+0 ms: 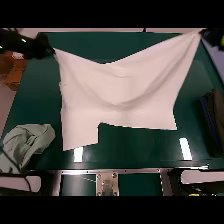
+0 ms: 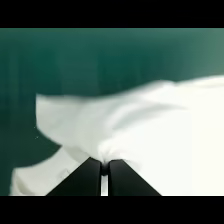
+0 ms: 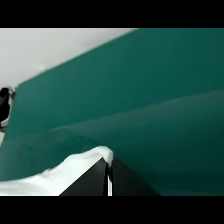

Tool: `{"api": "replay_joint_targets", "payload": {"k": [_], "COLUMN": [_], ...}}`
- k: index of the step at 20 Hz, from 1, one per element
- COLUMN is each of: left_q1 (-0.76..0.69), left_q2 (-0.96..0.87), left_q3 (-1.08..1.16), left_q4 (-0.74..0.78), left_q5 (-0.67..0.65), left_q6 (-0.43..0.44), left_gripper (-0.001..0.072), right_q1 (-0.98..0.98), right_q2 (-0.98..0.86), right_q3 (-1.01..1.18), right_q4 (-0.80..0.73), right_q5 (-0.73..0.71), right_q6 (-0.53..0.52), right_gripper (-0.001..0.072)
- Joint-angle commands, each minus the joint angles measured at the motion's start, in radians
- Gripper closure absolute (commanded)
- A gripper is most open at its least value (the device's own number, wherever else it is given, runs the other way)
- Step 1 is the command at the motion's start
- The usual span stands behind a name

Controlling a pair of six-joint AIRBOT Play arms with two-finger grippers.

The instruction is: Fold the shirts.

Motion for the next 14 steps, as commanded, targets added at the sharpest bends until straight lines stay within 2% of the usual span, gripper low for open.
{"api": "replay_joint_targets", "payload": {"k": [1,3,6,7,8,9,11,12,13,14], "left_q1": [-0.033,-0.064,-0.078,-0.066,-0.043,-0.011,0.079,0.132,0.175,0.21], "left_q2": [-0.262,-0.357,-0.407,-0.405,-0.405,-0.405,-0.405,-0.405,-0.405,-0.403], "left_q3": [-0.018,-0.015,-0.013,-0.006,0.027,0.073,0.187,0.235,0.262,0.263], "left_q4": [-0.076,-0.103,-0.101,-0.093,-0.089,-0.078,-0.039,-0.032,-0.04,-0.058], "left_q5": [0.138,0.235,0.336,0.333,0.294,0.229,0.034,-0.07,-0.161,-0.263], "left_q6": [0.083,0.123,0.121,0.121,0.12,0.109,0.06,0.031,0.006,-0.008], "left_gripper": [0.0681,0.0681,0.0679,0.0514,0.0348,0.033,0.0329,0.0329,0.0329,0.0328], "right_q1": [0.026,0.032,0.037,0.027,0.008,-0.02,-0.107,-0.148,-0.186,-0.217], "right_q2": [-0.198,-0.286,-0.361,-0.365,-0.365,-0.365,-0.357,-0.345,-0.327,-0.295], "right_q3": [-0.061,-0.061,-0.061,-0.061,-0.054,-0.032,0.011,0.009,-0.009,-0.058], "right_q4": [-0.029,-0.029,-0.026,-0.026,-0.026,-0.027,-0.05,-0.061,-0.074,-0.079], "right_q5": [-0.048,-0.06,-0.076,-0.076,-0.068,-0.027,0.128,0.202,0.269,0.301], "right_q6": [-0.001,0.003,0.011,0.011,0.028,0.042,0.038,0.019,-0.011,-0.035], "right_gripper": [0.0699,0.0699,0.0687,0.0537,0.0281,0.0176,0.0188,0.0328,0.0376,0.0347]}}
